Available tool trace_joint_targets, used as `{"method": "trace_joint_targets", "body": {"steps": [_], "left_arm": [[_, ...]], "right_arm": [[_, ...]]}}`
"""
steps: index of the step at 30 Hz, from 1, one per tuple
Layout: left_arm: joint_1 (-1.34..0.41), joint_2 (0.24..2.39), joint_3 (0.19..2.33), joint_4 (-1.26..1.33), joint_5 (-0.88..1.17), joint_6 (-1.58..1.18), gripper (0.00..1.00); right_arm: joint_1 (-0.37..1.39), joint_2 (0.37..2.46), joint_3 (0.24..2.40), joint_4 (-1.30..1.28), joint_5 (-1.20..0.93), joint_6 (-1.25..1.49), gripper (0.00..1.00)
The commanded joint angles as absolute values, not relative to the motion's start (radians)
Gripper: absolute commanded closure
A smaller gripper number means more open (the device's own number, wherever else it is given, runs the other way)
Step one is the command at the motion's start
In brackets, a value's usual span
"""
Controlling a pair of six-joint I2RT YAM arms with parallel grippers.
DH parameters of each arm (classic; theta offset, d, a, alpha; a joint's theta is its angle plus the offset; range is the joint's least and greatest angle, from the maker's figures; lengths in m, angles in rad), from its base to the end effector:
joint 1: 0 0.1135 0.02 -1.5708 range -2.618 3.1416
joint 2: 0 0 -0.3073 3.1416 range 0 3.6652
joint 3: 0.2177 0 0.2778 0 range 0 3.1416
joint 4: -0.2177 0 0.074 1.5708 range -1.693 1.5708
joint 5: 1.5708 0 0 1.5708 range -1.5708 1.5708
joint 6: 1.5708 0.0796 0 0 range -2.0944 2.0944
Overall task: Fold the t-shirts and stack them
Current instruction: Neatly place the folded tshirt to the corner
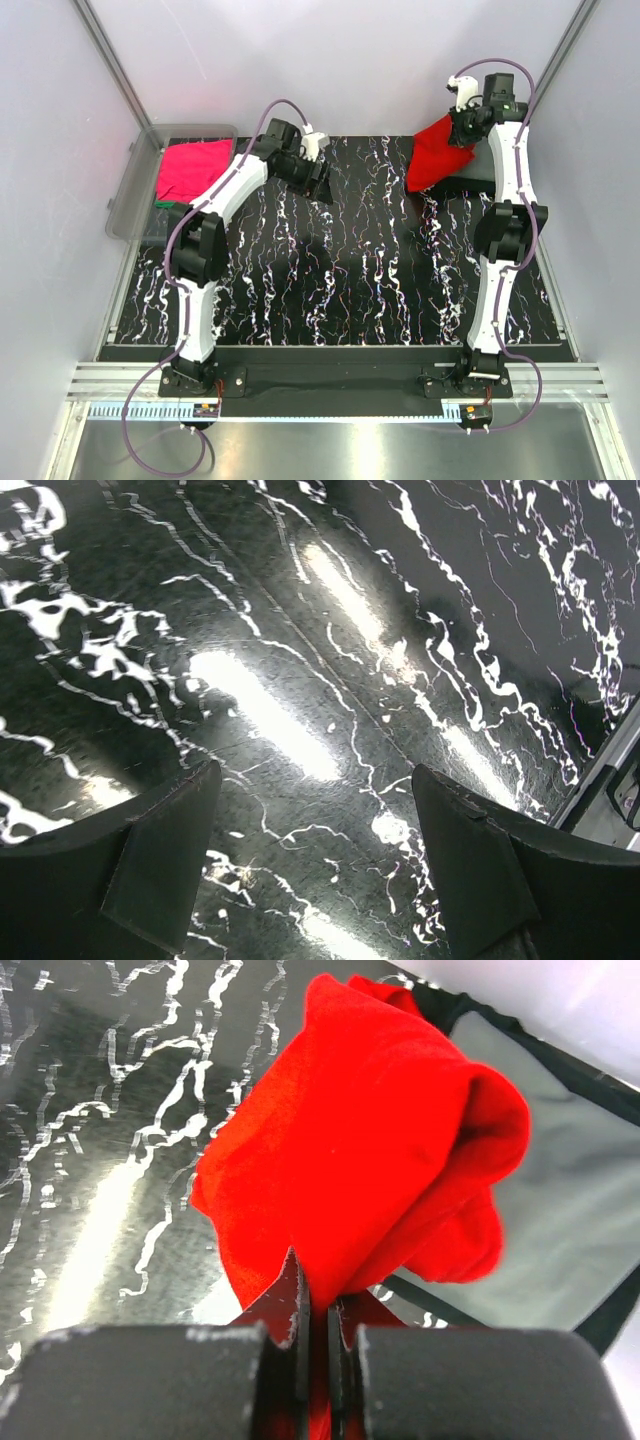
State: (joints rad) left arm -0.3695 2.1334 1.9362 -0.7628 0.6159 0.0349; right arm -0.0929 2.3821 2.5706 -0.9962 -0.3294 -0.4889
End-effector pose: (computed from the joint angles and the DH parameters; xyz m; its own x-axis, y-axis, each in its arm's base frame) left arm 0.4882 -0.2384 0.2653 -0.7424 0.3181 -0.5897 0.6300 0.6308 -0.4529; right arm 0.6010 -0.0301 0.3269 -0.5720 -0.3930 -0.7200 -0.4570 0.8816 -0.1182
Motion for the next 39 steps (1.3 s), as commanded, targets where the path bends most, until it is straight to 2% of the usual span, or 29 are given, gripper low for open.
{"method": "trace_joint_targets", "body": {"steps": [1, 11, 24, 39], "left_arm": [[-0.383, 2.102, 1.954, -0.752, 0.594, 0.066, 0.17], [-0.4, 2.1, 1.954, -0.759, 0.566, 0.08, 0.17], [-0.446, 2.118, 1.983, -0.772, 0.529, 0.098, 0.17], [-0.466, 2.108, 1.963, -0.79, 0.491, 0.12, 0.16]], "right_arm": [[-0.112, 2.39, 2.637, -0.988, -0.29, -0.528, 1.0], [-0.181, 2.436, 2.766, -0.974, -0.273, -0.551, 1.0], [-0.232, 2.451, 2.801, -0.871, -0.295, -0.519, 1.0], [-0.278, 2.559, 2.778, -0.755, -0.175, -0.509, 1.0]]}}
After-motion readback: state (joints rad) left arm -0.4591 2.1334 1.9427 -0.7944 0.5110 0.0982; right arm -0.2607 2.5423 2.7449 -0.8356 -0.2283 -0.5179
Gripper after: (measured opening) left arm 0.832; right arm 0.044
